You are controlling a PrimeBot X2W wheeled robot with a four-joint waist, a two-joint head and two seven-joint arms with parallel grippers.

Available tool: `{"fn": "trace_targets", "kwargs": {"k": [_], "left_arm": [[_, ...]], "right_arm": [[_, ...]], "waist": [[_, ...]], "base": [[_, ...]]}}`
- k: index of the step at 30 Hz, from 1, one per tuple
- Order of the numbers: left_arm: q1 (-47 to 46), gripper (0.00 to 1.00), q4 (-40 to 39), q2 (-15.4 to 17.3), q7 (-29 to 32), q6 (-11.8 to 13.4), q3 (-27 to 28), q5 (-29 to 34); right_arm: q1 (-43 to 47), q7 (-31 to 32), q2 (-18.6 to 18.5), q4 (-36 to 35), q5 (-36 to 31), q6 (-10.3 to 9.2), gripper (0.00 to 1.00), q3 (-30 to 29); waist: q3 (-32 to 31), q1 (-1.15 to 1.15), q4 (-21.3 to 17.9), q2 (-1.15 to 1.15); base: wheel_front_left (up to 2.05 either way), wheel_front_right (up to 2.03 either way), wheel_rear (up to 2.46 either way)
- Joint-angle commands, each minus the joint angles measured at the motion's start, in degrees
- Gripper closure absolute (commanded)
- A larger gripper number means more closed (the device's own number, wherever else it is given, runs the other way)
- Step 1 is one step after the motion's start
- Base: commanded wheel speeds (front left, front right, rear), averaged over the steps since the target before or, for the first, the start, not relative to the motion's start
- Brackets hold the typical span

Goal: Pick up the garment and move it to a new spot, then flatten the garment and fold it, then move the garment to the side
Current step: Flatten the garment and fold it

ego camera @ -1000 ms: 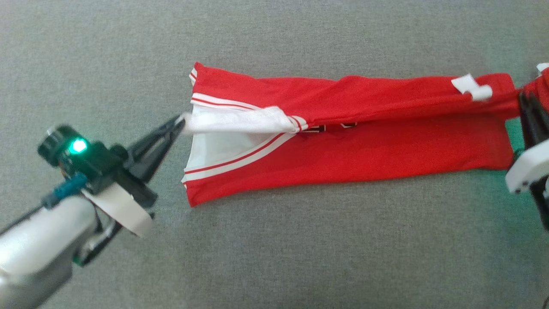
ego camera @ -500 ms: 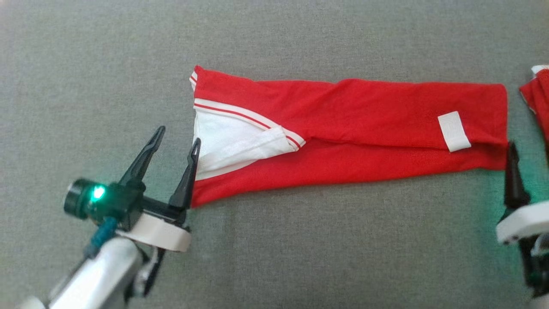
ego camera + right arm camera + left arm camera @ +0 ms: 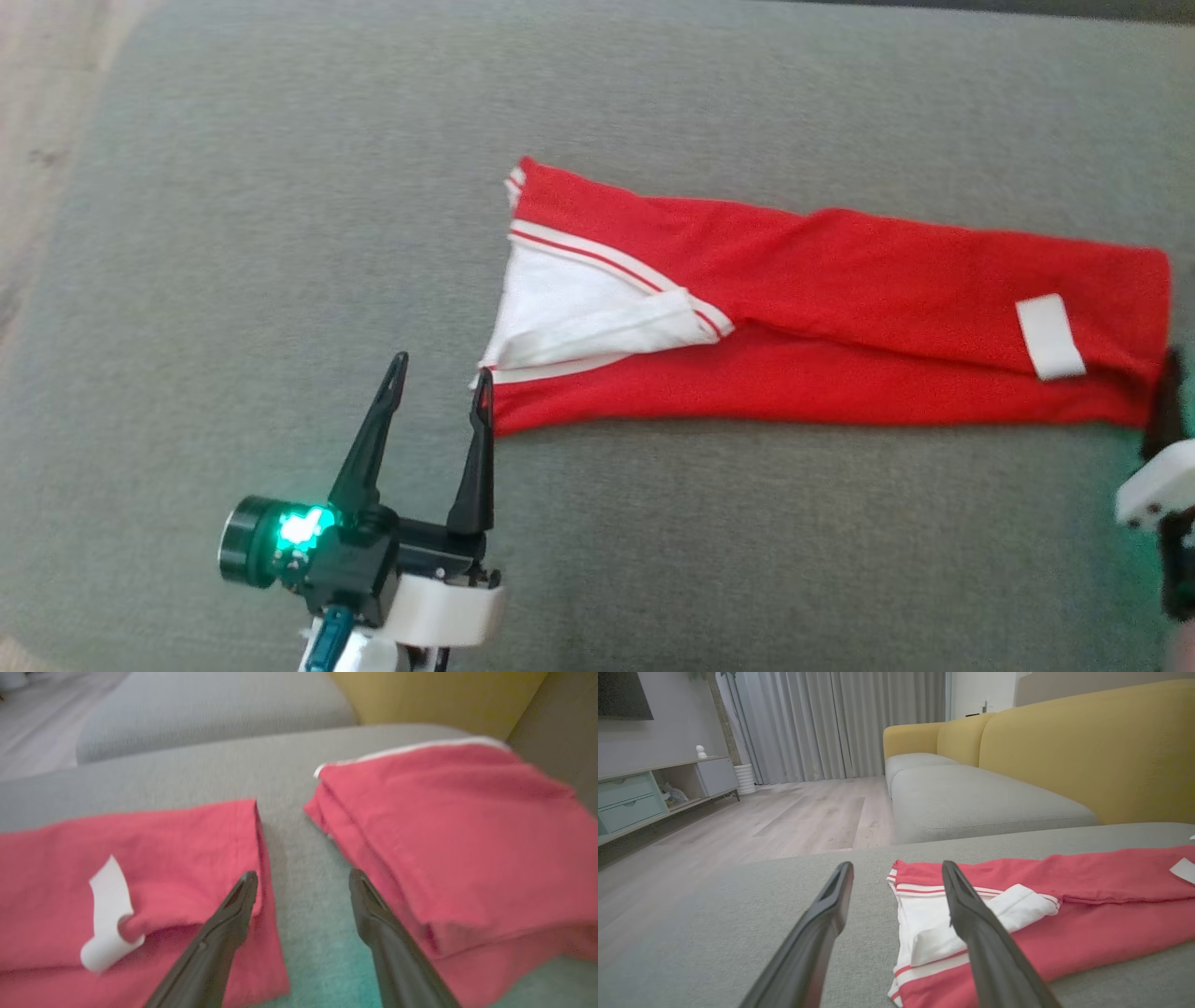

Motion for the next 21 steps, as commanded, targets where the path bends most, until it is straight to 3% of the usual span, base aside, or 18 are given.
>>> {"fn": "trace_targets", "kwargs": {"k": [1, 3, 4, 5, 6, 13, 21], "left_arm": [[-0.5, 0.0, -1.6, -0.1, -0.3, -0.7, 3.0, 1.2], [0.2, 0.0, -1.5, -1.3, -0.3, -1.9, 3.9, 2.3], [0.6, 0.0, -1.4, -1.7, -0.3, -2.4, 4.5, 2.8], [0.9, 0.0, -1.4, -2.2, -0.3, -2.8, 5.1, 3.3], [1.7, 0.0, -1.4, -3.0, -0.3, -3.6, 6.3, 4.1], [3.8, 0.0, -1.3, -4.8, -0.3, -6.2, 9.9, 6.5], [4.7, 0.0, -1.0, -5.8, -0.3, -8.4, 12.4, 8.2]], "right_arm": [[-0.8, 1.6, -0.6, 0.1, -1.0, -0.04, 0.0, 1.1], [-0.7, 3.7, -1.0, 2.4, -1.6, -0.04, 0.0, 1.0], [-0.4, 4.8, -1.2, 3.4, -1.6, -0.04, 0.15, 1.6], [-0.3, 5.5, -1.3, 4.0, -1.1, -0.04, 0.39, 1.9], [-0.1, 6.3, -1.7, 4.7, 0.1, -0.04, 0.98, 2.8], [0.7, 4.1, -5.3, 2.1, 1.3, -0.04, 1.0, 2.0], [1.6, 6.9, -11.2, -3.4, 3.8, -0.04, 1.0, 2.2]], "waist": [[-1.1, 0.0, 1.8, 0.0], [-1.6, 0.0, 2.8, 0.0], [-1.8, 0.0, 3.0, 0.0], [-2.0, 0.0, 3.2, 0.0], [-2.3, 0.0, 3.3, 0.0], [-3.4, 0.0, 1.9, 0.0], [-3.9, 0.0, -0.6, 0.0]], "base": [[0.0, 0.0, 0.0], [0.0, 0.0, 0.0], [0.0, 0.0, 0.0], [0.0, 0.0, 0.0], [0.0, 0.0, 0.0], [0.0, 0.0, 0.0], [0.0, 0.0, 0.0]]}}
